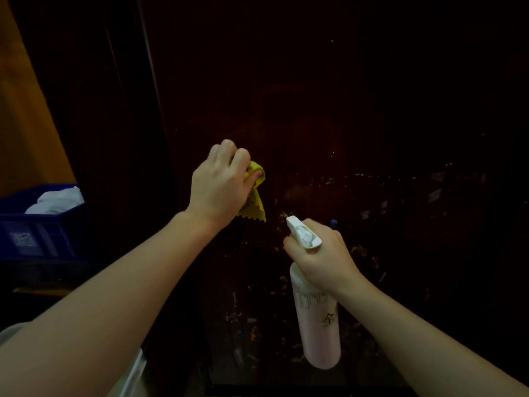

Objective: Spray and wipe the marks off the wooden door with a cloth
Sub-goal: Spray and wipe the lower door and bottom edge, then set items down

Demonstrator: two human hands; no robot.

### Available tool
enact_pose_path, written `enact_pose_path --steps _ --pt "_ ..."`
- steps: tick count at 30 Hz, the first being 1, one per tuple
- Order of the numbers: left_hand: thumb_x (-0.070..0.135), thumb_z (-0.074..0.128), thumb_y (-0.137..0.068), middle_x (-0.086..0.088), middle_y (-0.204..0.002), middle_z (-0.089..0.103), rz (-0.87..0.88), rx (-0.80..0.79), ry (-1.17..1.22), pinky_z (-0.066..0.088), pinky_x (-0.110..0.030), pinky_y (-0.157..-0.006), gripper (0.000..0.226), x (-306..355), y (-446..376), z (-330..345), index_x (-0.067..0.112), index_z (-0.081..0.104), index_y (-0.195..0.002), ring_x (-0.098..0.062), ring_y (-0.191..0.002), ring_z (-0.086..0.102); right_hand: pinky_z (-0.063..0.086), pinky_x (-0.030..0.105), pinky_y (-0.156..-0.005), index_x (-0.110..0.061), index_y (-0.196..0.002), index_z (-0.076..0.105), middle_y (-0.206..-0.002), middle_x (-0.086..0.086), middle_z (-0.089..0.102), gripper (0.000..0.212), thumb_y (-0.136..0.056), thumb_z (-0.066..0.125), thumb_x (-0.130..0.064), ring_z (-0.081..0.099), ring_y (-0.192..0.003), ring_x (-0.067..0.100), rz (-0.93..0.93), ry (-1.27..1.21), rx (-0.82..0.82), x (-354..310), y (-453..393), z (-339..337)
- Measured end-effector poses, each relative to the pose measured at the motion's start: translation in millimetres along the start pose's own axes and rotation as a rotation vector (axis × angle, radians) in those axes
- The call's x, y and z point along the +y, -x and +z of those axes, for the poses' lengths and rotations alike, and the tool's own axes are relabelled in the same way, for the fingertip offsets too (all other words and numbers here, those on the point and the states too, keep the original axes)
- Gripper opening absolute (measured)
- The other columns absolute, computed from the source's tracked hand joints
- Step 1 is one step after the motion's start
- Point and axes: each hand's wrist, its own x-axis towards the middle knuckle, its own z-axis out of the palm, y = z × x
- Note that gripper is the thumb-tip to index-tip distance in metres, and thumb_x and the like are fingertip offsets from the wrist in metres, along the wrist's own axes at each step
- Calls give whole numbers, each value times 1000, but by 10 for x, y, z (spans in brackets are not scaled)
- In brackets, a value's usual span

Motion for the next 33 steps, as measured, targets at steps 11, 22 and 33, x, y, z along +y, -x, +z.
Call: enact_pose_path --steps 11,22,33 --pt "28 58 -90 -9 -86 53 -180 142 36 39 -26 -51 21 328 53 200 8 55 -85 -17 -71 45 42 22 -56 -21 -70 54 -61 -11 54 18 -82 64 -30 52 -57 1 107 -98 17 140 70 -58" --pt "27 68 -84 -3 -79 54 312 -182 82 38 -28 -48 21 490 495 345 11 57 -77 -19 -65 49 35 24 -45 -23 -56 39 -51 -9 45 31 -81 58 -26 42 -46 7 50 20 124 223 47 -215" --pt "31 62 -91 -3 -89 51 -69 28 97 40 -25 -48 23 407 -319 124 10 55 -86 -12 -73 44 38 19 -45 -21 -58 42 -52 -10 44 34 -85 63 -21 44 -47 4 -13 -43 249 51 -131 -405"
